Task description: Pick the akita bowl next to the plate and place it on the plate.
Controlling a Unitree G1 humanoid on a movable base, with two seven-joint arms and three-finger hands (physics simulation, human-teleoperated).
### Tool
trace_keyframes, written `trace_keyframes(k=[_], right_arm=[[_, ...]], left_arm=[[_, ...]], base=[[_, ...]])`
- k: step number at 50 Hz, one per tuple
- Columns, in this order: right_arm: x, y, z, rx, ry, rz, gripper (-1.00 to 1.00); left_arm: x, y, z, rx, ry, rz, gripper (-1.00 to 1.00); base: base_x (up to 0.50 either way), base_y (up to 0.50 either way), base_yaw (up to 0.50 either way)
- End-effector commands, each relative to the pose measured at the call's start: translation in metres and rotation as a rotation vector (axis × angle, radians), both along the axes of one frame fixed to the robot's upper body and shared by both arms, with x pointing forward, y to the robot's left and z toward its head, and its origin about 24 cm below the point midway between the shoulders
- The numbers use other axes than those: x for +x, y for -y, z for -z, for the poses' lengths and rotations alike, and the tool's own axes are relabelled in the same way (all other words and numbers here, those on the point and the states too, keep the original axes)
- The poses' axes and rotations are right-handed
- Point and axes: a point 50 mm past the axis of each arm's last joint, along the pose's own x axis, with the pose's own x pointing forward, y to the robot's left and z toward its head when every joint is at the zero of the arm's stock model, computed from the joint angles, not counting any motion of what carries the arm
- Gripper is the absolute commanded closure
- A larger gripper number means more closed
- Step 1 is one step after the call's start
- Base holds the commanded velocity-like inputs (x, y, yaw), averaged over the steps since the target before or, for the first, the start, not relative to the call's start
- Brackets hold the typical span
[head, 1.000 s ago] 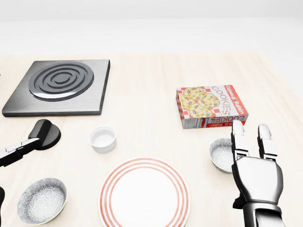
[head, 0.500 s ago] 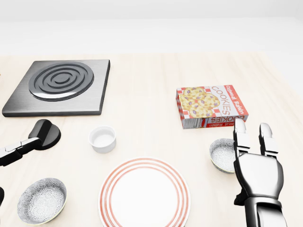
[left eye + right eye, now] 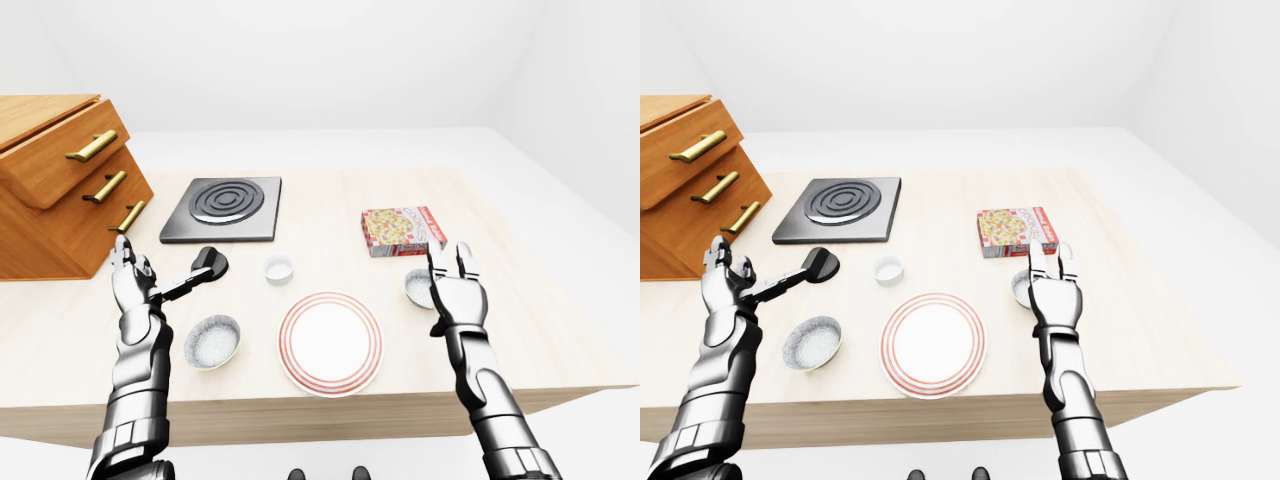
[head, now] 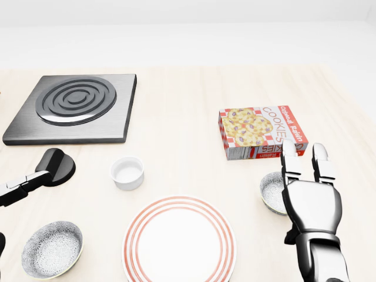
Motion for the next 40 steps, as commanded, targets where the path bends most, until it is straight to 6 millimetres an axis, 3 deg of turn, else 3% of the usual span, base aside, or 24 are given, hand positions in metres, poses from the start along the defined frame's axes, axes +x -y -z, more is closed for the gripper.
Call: trace_keyframes(k=[1,16,40], right_arm=[[0.007,0.002,0.005,0.007,-0.009,0.008,-1.00],[0.011,0.006,0.008,0.011,-0.008,0.018,-1.00],[0.018,0.016,0.021,0.016,-0.029,0.056,-1.00]], left_arm=[[0.002,-0.002,0.005,0.000,0.000,0.000,-1.00],[0.000,0.000,-0.001,-0.001,0.000,-0.001,-1.00],[0.003,-0.002,0.005,-0.002,-0.003,-0.001,-1.00]], base=[[0.00,0.00,0.00],[0.00,0.00,0.00],[0.00,0.00,0.00]])
